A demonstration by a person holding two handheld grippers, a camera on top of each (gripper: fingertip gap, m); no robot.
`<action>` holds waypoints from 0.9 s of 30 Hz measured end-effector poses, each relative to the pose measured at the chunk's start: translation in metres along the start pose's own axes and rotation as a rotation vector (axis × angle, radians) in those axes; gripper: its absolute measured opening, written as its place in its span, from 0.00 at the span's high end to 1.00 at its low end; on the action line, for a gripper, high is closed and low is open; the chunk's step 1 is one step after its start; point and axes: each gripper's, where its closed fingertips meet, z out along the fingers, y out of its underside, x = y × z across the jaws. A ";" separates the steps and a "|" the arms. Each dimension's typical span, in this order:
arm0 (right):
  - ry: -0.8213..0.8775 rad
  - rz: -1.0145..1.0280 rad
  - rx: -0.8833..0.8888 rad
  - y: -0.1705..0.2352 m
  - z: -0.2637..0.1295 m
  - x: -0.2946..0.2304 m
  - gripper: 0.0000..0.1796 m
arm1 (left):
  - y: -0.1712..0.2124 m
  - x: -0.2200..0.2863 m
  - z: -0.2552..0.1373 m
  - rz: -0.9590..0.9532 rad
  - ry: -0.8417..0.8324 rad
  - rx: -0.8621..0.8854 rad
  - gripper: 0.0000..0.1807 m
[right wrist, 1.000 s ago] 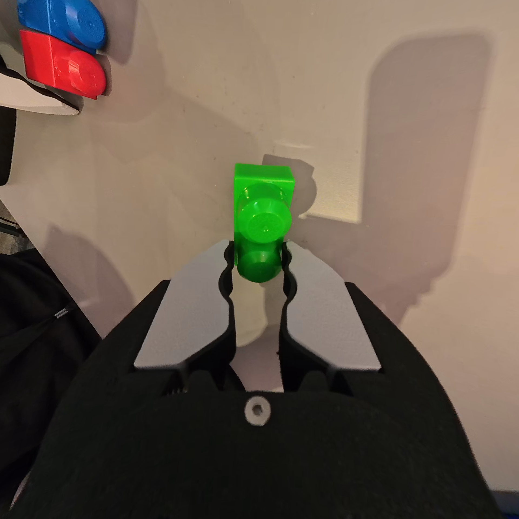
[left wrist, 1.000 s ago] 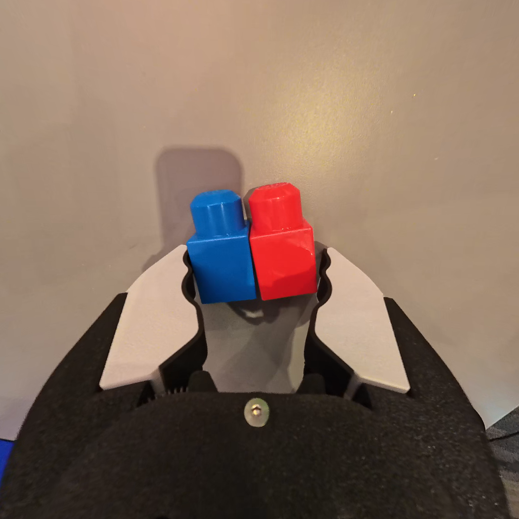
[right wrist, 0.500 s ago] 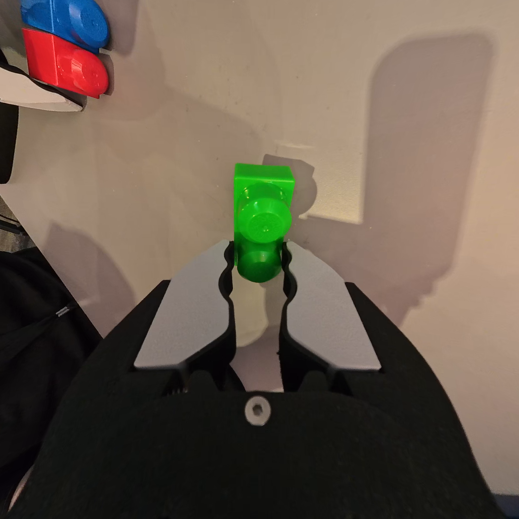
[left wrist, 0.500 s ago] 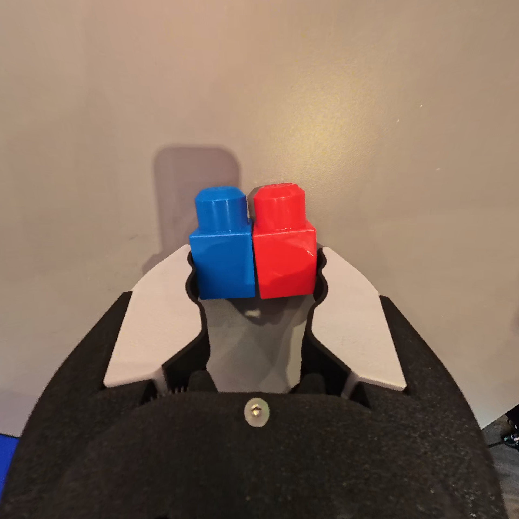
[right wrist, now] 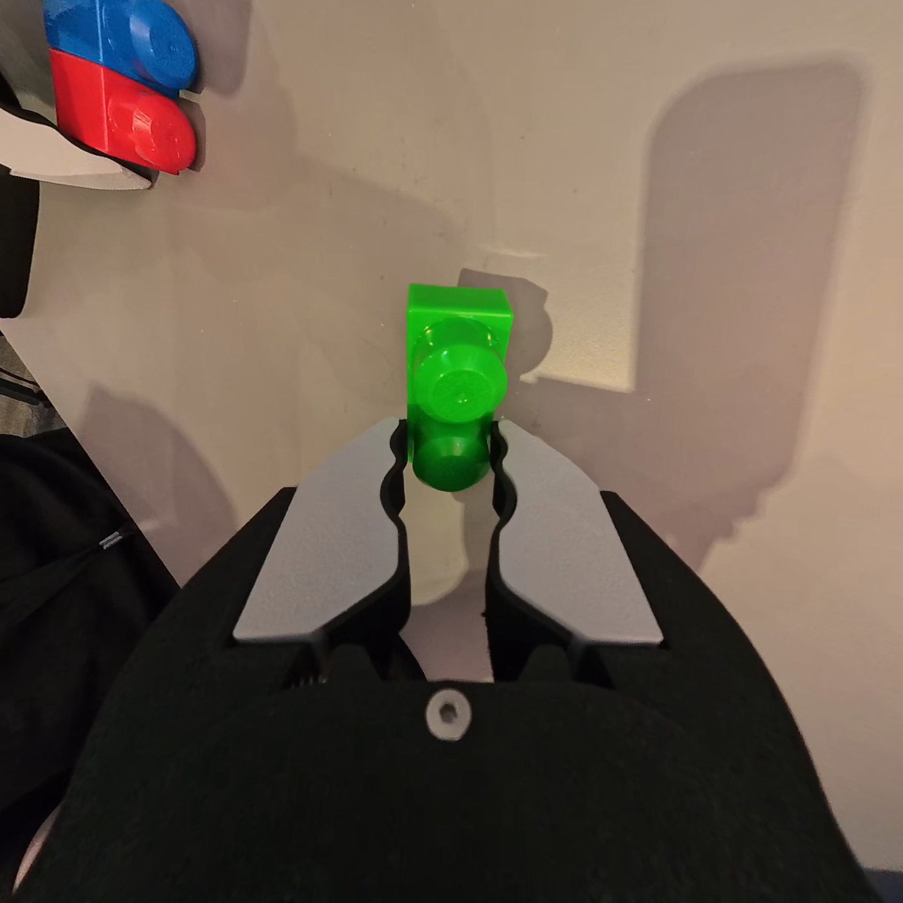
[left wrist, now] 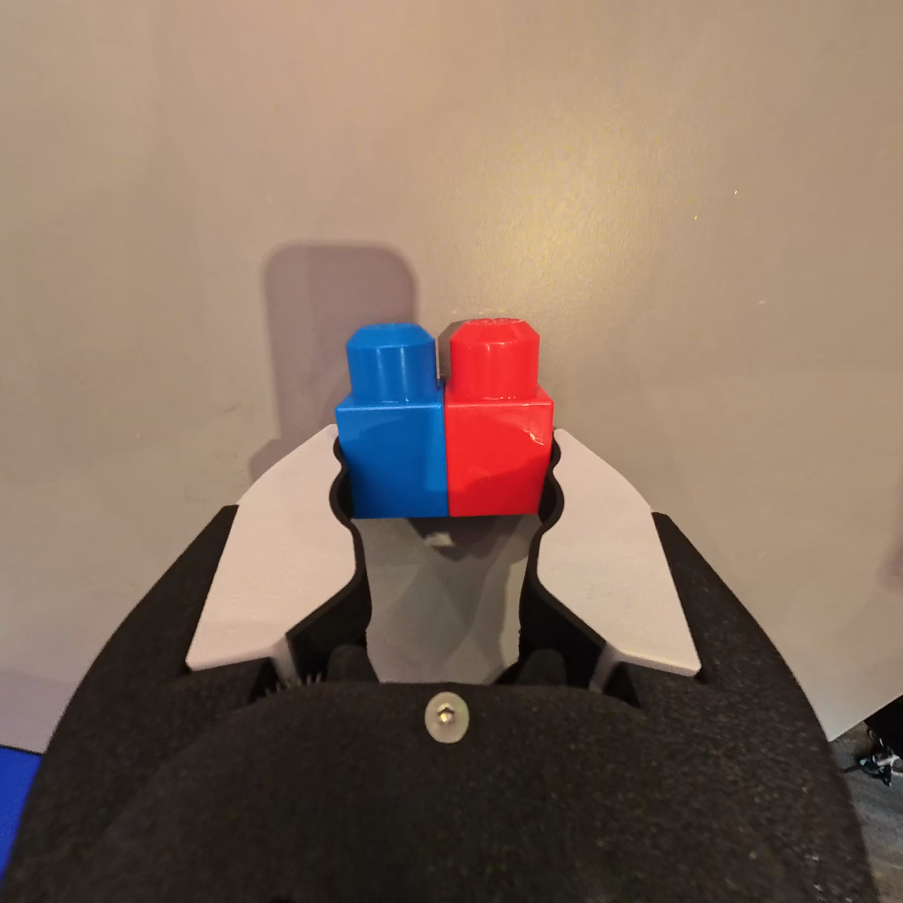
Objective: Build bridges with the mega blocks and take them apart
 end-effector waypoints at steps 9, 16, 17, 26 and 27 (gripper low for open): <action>-0.002 0.001 0.000 0.002 -0.001 0.000 0.82 | 0.000 -0.003 -0.002 -0.027 -0.007 0.082 0.59; -0.052 -0.026 0.074 -0.011 -0.007 -0.012 0.82 | -0.009 -0.012 -0.021 -0.043 -0.057 0.205 0.59; -0.085 -0.040 0.111 -0.017 -0.010 -0.019 0.82 | -0.011 -0.016 -0.027 -0.026 -0.100 0.227 0.59; -0.533 -0.176 0.480 -0.080 -0.059 -0.125 0.82 | -0.050 -0.012 -0.074 0.266 -0.451 0.438 0.59; -0.537 -0.187 0.470 -0.080 -0.057 -0.130 0.82 | -0.052 -0.010 -0.074 0.284 -0.465 0.435 0.59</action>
